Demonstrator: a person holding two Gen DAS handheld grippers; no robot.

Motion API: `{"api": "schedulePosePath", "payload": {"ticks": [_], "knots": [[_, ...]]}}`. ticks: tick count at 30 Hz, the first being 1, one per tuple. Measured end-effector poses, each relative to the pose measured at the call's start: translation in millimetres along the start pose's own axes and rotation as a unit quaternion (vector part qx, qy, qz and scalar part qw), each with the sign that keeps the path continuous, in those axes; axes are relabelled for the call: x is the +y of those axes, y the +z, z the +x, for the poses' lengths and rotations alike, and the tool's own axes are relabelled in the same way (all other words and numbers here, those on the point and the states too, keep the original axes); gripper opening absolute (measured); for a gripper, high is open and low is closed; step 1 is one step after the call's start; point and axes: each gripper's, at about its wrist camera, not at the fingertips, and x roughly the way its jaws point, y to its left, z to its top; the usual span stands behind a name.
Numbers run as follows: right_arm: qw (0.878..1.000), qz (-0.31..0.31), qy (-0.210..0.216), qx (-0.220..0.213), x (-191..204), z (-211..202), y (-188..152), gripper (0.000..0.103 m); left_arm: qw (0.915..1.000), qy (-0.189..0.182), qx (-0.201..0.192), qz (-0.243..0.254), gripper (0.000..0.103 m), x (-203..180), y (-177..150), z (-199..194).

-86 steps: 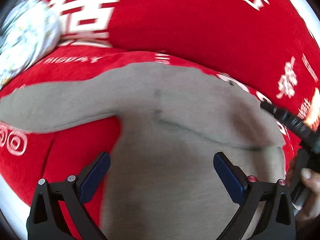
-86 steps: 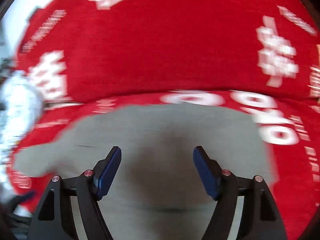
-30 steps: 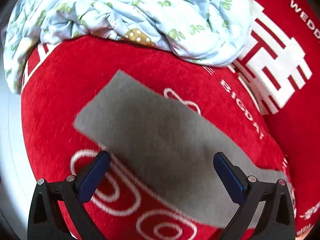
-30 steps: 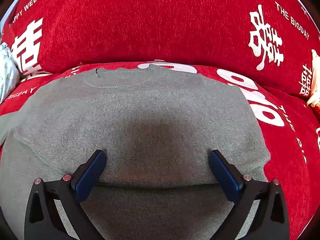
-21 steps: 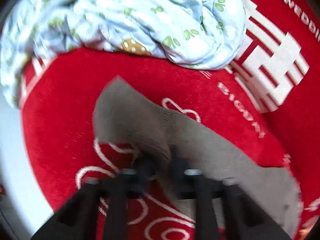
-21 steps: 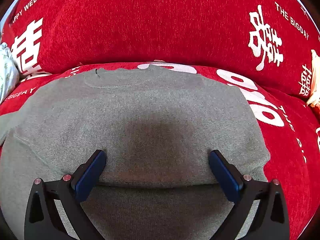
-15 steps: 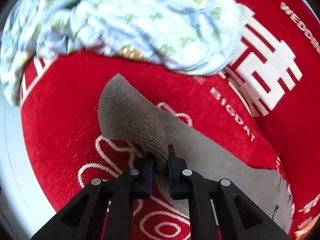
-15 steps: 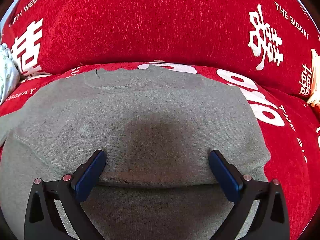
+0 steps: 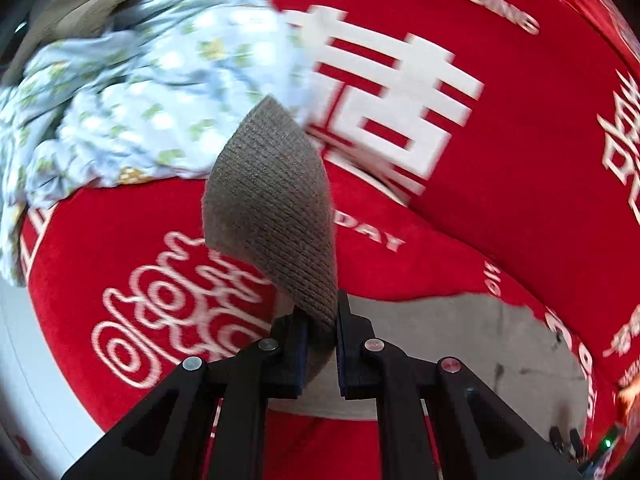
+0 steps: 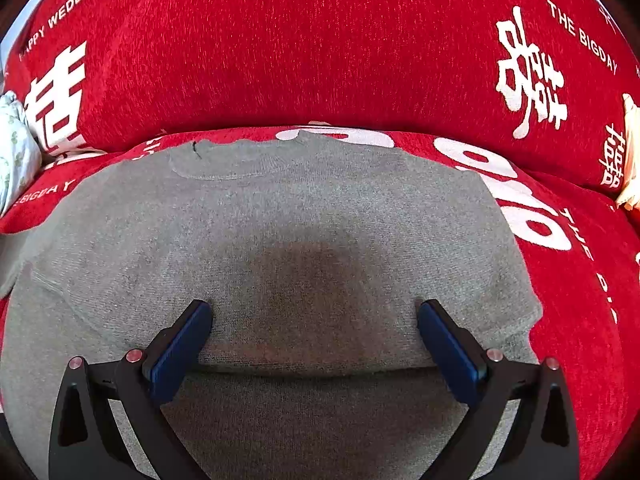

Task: Fold small clothes
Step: 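Grasp the sleeve cuff with the left tool and lay it across the body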

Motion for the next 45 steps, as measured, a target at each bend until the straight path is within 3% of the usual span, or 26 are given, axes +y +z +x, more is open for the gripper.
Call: {"api": "schedulePosePath", "payload": {"ticks": [7, 21, 30, 38, 45], "knots": [[1.0, 0.002, 0.001, 0.0, 0, 0, 0, 0.102, 0.9979, -0.039, 0.034, 0.038, 0.012, -71, -21, 3], [1.0, 0.002, 0.007, 0.012, 1, -3, 1, 0.103, 0.9882, -0.082, 0.053, 0.118, 0.012, -193, -60, -8], [0.999, 0.008, 0.036, 0.021, -18, -26, -23, 0.103, 0.9815, -0.099, 0.065, 0.15, 0.012, -246, -82, -5], [1.0, 0.003, 0.025, 0.01, -40, -38, -49, 0.103, 0.9776, -0.104, 0.075, 0.167, 0.012, -280, -105, 4], [1.0, -0.016, 0.025, -0.007, -35, -42, -58, 0.103, 0.9728, -0.112, 0.081, 0.186, 0.012, -316, -129, 7]]}}
